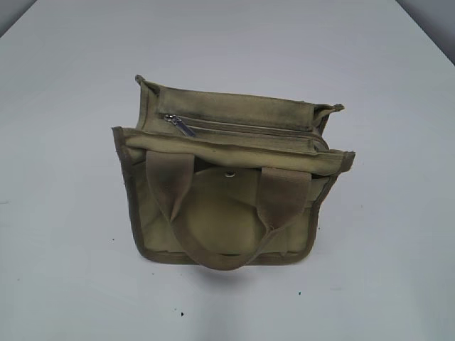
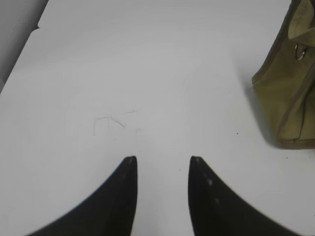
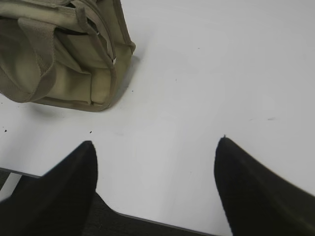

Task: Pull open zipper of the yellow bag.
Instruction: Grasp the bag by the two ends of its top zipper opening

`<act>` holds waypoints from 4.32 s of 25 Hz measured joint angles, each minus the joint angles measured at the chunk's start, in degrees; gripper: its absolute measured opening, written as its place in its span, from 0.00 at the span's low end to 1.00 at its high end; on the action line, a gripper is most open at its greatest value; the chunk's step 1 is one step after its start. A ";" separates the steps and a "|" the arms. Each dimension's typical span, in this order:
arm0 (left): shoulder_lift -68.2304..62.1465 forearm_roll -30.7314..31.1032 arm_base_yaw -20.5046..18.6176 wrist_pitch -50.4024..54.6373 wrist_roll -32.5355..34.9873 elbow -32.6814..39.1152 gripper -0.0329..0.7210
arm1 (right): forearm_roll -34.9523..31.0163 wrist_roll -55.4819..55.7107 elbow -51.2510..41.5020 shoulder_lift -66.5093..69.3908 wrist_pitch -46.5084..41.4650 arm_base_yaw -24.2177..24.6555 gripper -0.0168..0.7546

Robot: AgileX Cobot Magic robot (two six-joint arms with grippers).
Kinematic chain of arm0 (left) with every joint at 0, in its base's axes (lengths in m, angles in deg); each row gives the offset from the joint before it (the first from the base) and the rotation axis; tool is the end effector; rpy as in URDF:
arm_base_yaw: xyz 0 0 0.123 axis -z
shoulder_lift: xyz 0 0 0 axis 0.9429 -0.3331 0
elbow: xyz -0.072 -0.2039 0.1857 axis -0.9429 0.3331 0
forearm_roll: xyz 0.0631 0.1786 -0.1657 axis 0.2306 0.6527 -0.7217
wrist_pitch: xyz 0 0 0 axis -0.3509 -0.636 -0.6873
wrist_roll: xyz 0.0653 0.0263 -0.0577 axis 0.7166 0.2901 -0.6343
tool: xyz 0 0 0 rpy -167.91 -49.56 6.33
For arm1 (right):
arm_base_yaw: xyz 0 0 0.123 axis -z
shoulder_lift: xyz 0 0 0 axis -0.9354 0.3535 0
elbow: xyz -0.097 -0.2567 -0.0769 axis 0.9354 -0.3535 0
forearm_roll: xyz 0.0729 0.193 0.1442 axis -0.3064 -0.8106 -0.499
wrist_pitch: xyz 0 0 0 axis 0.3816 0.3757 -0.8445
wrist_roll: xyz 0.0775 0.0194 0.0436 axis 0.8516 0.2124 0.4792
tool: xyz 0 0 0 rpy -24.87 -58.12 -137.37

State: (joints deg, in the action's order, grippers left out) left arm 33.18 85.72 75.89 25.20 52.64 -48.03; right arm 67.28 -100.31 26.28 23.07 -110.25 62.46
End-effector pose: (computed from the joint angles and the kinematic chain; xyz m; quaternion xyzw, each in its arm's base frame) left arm -0.0077 0.0043 0.2822 0.0384 0.8463 -0.0026 0.5313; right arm -0.0076 0.0129 0.2716 -0.1408 0.8484 0.0647 0.5061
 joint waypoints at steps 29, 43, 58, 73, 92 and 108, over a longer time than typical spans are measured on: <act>0.00 0.00 0.00 0.00 0.00 0.00 0.36 | 0.00 0.00 0.00 0.00 0.00 0.00 0.76; -7.53 -5.76 0.00 -6.82 0.00 -1.52 0.36 | -0.09 -0.06 0.00 4.73 0.23 -1.33 0.76; -52.37 -52.66 0.00 -18.74 22.94 -9.13 0.37 | -3.18 -9.66 7.01 36.05 16.18 -7.62 0.76; -88.33 -59.69 6.34 -5.78 26.18 -34.04 0.46 | -24.01 -37.67 24.68 69.76 22.16 -7.69 0.76; -102.41 -58.63 10.91 -3.05 26.18 -47.16 0.14 | -26.43 -49.17 48.83 97.20 27.74 -26.22 0.68; -102.48 -56.40 11.21 -1.10 25.35 -50.73 0.08 | -21.43 -48.50 50.14 103.21 30.46 -27.01 0.45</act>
State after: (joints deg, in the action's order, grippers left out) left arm -69.30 29.32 87.10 24.09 77.99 -98.76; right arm 45.85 -148.81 76.42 126.28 -79.80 35.45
